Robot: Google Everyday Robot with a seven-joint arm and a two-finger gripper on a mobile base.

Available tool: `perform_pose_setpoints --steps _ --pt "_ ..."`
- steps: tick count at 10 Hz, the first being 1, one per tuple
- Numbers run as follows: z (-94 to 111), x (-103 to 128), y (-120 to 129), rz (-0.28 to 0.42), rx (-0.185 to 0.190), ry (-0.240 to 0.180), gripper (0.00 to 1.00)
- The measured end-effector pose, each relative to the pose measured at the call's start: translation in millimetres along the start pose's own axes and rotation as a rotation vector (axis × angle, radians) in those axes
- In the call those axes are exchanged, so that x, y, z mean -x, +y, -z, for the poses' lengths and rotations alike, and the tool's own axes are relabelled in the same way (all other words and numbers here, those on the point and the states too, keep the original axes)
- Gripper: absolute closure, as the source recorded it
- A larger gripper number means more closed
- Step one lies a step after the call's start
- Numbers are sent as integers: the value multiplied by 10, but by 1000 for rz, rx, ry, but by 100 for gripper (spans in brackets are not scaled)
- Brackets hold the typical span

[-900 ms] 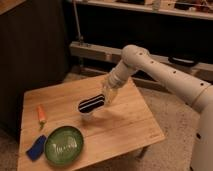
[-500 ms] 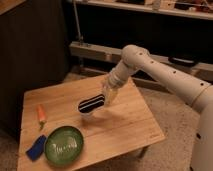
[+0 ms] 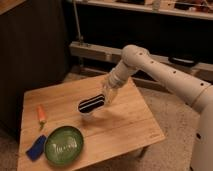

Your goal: Pick up the ceramic bowl

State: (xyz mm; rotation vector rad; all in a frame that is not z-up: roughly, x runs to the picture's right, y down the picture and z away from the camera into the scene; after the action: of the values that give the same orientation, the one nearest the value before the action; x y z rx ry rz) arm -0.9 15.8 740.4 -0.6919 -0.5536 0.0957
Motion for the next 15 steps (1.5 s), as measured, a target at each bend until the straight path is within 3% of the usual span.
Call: perform_pose_setpoints --steps 12,14,15 --pt "4 3 -1 4 -1 2 20" --pt "38 117 2 79 4 2 20" --pt "40 276 4 172 12 -5 20"
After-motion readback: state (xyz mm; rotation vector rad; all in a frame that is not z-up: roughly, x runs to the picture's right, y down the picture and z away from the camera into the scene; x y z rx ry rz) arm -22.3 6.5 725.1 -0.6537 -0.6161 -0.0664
